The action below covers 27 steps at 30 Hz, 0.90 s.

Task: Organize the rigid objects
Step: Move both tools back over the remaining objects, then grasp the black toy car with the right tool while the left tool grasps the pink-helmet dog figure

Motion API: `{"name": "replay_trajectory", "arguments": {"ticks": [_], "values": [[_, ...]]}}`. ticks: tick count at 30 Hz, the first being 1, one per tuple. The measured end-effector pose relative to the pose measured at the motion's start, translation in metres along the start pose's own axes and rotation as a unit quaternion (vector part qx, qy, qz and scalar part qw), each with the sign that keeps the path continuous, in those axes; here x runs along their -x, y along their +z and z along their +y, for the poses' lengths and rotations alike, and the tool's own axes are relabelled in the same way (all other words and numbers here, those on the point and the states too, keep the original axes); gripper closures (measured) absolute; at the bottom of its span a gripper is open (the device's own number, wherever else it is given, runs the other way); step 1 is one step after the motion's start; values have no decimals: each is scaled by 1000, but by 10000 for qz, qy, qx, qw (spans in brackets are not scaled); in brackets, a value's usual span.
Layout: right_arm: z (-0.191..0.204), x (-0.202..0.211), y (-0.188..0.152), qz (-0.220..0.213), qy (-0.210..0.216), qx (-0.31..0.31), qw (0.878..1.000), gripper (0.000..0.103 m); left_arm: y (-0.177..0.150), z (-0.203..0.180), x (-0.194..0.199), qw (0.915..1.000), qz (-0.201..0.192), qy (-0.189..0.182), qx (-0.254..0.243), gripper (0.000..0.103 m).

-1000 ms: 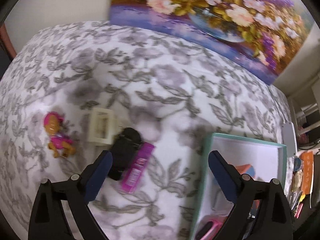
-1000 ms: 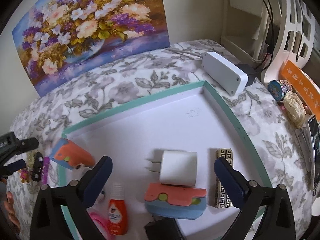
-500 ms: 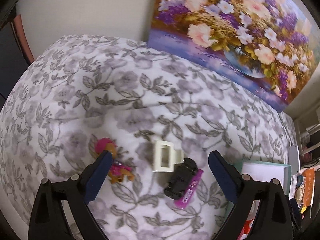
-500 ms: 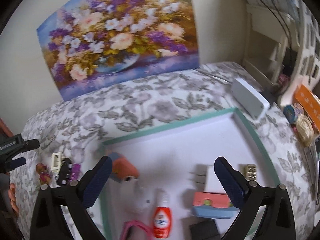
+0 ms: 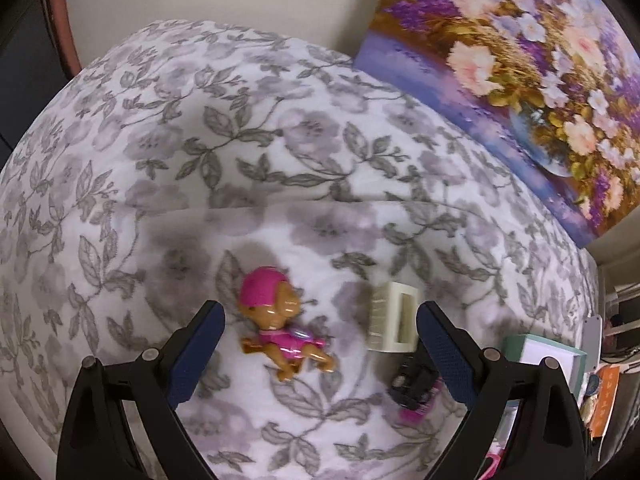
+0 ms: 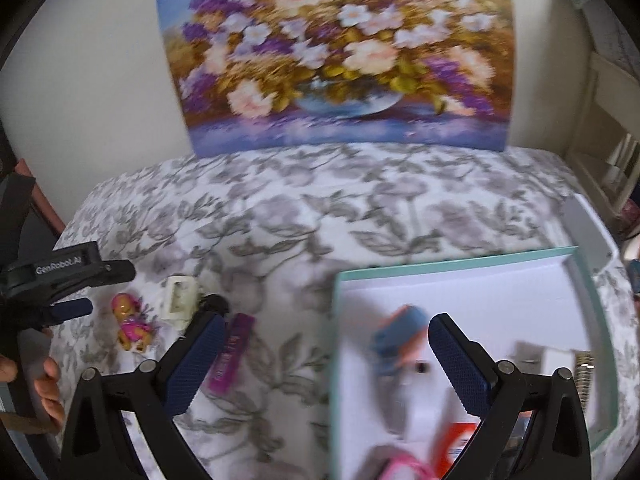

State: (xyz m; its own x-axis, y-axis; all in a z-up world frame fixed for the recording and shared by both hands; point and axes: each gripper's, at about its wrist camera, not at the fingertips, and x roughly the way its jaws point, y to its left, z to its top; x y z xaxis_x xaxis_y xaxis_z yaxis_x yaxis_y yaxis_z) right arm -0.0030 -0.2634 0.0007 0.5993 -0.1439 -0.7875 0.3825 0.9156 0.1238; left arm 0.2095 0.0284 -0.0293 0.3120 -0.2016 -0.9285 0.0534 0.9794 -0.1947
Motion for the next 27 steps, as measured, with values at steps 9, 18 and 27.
{"name": "replay_trajectory", "arguments": {"ticks": [9, 18, 27], "values": [[53, -37, -9, 403, 300, 477, 9976, 0, -3, 23, -23, 9993, 325, 113, 130, 7], [87, -59, -22, 645, 388, 797, 9940, 5, -9, 21, -44, 9981, 617, -21, 77, 28], [101, -69, -27, 752, 356, 965, 9918, 25, -7, 4, -57, 9976, 622, 296, -115, 51]]}}
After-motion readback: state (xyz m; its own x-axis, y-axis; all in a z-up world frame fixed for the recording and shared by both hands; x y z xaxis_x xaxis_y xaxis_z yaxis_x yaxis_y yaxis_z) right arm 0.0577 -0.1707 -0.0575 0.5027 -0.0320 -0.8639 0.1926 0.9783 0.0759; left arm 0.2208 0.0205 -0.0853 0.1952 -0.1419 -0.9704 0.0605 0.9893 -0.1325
